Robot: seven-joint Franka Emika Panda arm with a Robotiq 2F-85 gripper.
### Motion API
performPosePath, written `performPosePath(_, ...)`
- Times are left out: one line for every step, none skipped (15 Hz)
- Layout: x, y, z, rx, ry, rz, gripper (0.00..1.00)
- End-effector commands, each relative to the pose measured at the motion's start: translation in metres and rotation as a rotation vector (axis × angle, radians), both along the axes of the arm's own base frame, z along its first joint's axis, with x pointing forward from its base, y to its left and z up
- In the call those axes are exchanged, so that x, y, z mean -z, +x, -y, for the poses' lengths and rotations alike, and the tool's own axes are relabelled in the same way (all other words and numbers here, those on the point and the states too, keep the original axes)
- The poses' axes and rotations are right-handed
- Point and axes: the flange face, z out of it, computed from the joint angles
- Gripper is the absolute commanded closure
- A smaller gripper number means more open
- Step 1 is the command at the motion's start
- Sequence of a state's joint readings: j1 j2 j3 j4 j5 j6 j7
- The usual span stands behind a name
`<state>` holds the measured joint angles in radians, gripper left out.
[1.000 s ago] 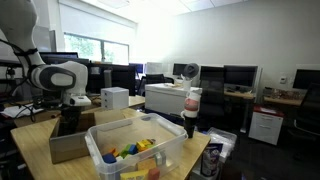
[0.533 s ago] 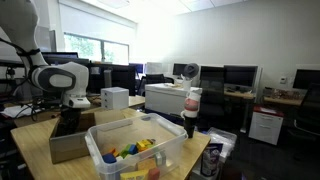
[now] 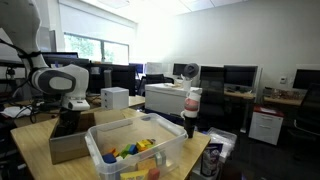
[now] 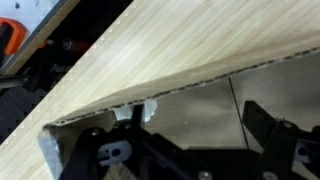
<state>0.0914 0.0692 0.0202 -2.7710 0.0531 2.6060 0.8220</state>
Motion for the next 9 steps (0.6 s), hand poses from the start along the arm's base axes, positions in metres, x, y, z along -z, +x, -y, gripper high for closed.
performPosePath(0.011, -0.003, 0.004, -0.014, 0.027, 0.017, 0.0)
performPosePath(0.012, -0.003, 0.004, -0.018, 0.03, 0.028, 0.0)
performPosePath(0.012, -0.001, 0.004, -0.02, 0.034, 0.039, 0.0)
performPosePath(0.014, 0.001, 0.003, -0.025, 0.041, 0.055, 0.0)
performPosePath(0.015, 0.003, 0.003, -0.028, 0.045, 0.068, 0.0)
performPosePath(0.016, 0.005, 0.002, -0.032, 0.051, 0.088, 0.0)
performPosePath(0.016, 0.007, 0.0, -0.04, 0.059, 0.117, 0.0)
performPosePath(0.016, 0.011, -0.002, -0.046, 0.063, 0.147, 0.0)
performPosePath(0.016, 0.016, -0.005, -0.061, 0.067, 0.172, 0.0)
